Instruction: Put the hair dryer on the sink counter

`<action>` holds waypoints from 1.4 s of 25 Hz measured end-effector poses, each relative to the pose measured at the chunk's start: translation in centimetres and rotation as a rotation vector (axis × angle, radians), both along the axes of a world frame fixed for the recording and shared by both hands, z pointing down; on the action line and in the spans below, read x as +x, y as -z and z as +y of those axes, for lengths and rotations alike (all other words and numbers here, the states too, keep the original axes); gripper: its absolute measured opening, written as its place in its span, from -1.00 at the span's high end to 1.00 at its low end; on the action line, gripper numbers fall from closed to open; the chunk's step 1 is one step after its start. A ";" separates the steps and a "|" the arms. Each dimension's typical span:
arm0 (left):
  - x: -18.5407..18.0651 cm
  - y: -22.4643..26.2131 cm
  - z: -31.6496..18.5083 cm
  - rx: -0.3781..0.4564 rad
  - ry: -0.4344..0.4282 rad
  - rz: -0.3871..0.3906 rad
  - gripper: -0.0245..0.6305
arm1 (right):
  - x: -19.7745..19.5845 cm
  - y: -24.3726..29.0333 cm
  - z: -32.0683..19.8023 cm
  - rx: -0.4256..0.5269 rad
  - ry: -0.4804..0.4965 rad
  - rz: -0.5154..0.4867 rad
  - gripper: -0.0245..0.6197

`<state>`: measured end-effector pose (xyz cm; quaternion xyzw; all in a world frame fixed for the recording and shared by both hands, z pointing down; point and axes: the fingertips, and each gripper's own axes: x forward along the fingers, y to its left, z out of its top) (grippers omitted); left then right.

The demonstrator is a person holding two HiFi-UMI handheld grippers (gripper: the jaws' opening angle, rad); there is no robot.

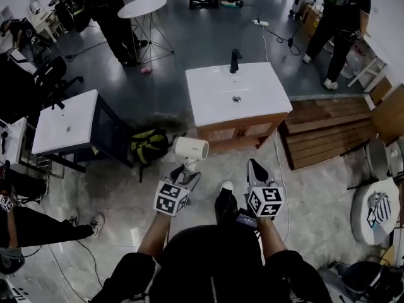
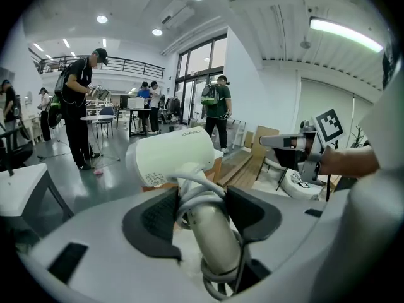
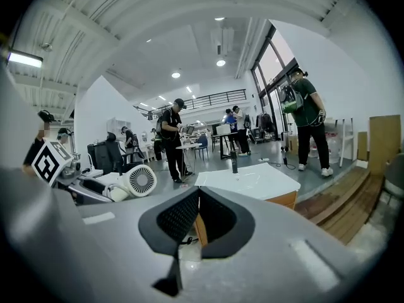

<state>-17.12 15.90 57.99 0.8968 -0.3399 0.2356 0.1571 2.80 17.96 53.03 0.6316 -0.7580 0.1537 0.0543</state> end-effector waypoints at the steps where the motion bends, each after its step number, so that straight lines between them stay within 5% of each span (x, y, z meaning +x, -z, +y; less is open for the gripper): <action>1: 0.5 -0.2 -0.9 -0.006 0.007 0.000 0.19 | 0.6 0.0 -1.1 -0.004 0.006 0.000 0.91; 16: 7.1 1.4 -13.8 -0.023 0.120 -0.030 0.19 | 7.8 1.6 -17.1 0.004 0.119 -0.027 0.91; 35: 11.1 1.8 -20.7 -0.018 0.200 -0.039 0.19 | 11.7 1.2 -25.2 0.009 0.193 -0.050 0.91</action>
